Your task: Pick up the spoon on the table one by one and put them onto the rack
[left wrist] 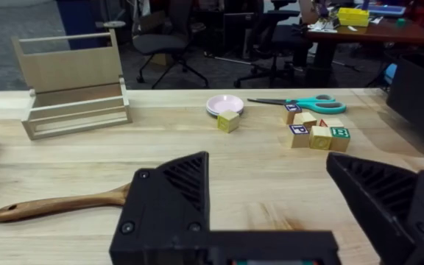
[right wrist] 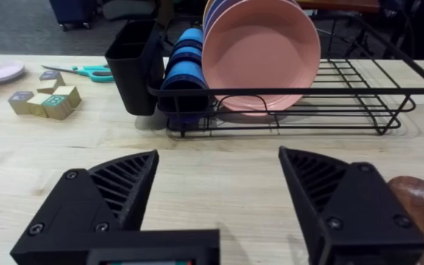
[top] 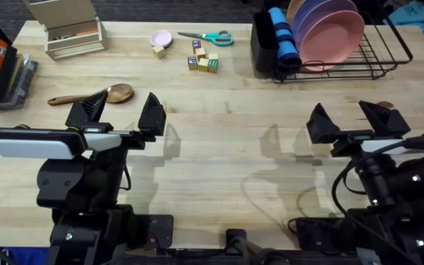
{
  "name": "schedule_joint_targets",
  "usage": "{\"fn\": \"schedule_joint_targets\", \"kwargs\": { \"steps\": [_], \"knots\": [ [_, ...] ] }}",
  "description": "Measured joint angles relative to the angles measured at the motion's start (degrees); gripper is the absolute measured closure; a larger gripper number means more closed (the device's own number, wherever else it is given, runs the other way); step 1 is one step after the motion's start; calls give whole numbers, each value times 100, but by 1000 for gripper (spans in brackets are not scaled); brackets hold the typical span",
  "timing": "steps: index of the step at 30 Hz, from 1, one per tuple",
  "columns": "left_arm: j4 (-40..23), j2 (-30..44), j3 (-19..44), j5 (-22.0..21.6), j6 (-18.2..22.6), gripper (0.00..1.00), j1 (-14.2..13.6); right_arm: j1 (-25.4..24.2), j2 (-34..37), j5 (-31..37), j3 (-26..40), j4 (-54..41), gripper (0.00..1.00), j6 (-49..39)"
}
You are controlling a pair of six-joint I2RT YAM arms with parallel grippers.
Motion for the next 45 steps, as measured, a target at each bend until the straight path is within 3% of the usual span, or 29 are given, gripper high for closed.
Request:
{"fn": "schedule_joint_targets", "kwargs": {
  "steps": [11, 14, 17, 20, 23, 29, 30, 40, 45],
  "knots": [
    [-4, 1, 0, 0, 0, 7, 0, 0, 0, 22, 4, -60, 4, 0],
    [-252, 2, 26, 0, 2, 9, 2, 0, 0, 29, 52, -229, 5, 78],
    [-650, 23, 171, 0, 2, 10, 0, 0, 6, 20, 291, -747, 5, 181],
    [-1115, 155, 603, 0, 0, 10, 2, 0, 32, 24, 753, -1996, 5, 252],
    [-1367, 468, 1207, 0, 0, 10, 2, 0, 250, 24, 1249, -2702, 5, 284],
    [-1992, 1720, 2719, 0, 0, 10, 2, 0, 1192, 24, 2830, -3208, 6, 289],
    [-2451, 2774, 3758, -2, 0, 10, 0, 0, 2044, 24, 3842, -3594, 5, 302],
    [-3976, 5135, 6719, -21, 2, 9, 1, 0, 4486, 22, 6509, -4838, 6, 304],
    [-4854, 6098, 7983, -15, 2, 8, 0, 0, 5409, 22, 7522, -5422, 6, 302]
  ]
}}
